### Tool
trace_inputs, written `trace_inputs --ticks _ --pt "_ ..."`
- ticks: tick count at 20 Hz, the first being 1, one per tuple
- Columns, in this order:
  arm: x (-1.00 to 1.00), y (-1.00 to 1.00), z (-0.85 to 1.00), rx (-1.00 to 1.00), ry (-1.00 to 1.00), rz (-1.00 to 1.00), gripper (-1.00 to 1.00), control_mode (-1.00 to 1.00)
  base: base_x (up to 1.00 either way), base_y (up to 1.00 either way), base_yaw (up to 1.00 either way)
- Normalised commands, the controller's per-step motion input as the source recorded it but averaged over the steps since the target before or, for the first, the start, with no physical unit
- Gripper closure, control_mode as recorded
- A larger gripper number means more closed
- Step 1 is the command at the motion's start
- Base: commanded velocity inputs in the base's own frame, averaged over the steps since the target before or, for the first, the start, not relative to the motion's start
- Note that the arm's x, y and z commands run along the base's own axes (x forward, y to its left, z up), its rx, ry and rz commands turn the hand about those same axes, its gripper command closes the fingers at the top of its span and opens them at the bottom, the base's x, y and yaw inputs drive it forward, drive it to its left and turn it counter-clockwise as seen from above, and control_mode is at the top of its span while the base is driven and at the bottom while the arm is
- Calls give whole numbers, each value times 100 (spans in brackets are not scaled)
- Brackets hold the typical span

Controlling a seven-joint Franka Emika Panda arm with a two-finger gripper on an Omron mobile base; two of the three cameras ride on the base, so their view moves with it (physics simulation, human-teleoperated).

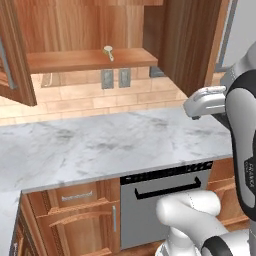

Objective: Pick up the dish brush and dish brush from the sink, and place them back in the cabinet, and close the cabinet doors.

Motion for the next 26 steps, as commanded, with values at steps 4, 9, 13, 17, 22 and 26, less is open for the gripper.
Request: trace_inputs --ticks 4,9,13,17,22,26 --pt "0 0 0 0 0 0 -100 100 -29 -48 0" --pt "0 0 0 0 0 0 -100 100 -12 -66 0" --pt "0 0 0 0 0 0 -100 100 -11 -83 0" --pt "0 0 0 0 0 0 -100 100 -6 -81 0" --pt "0 0 0 0 0 0 -100 100 -1 -73 0" --pt "0 0 0 0 0 0 -100 100 0 -67 0"
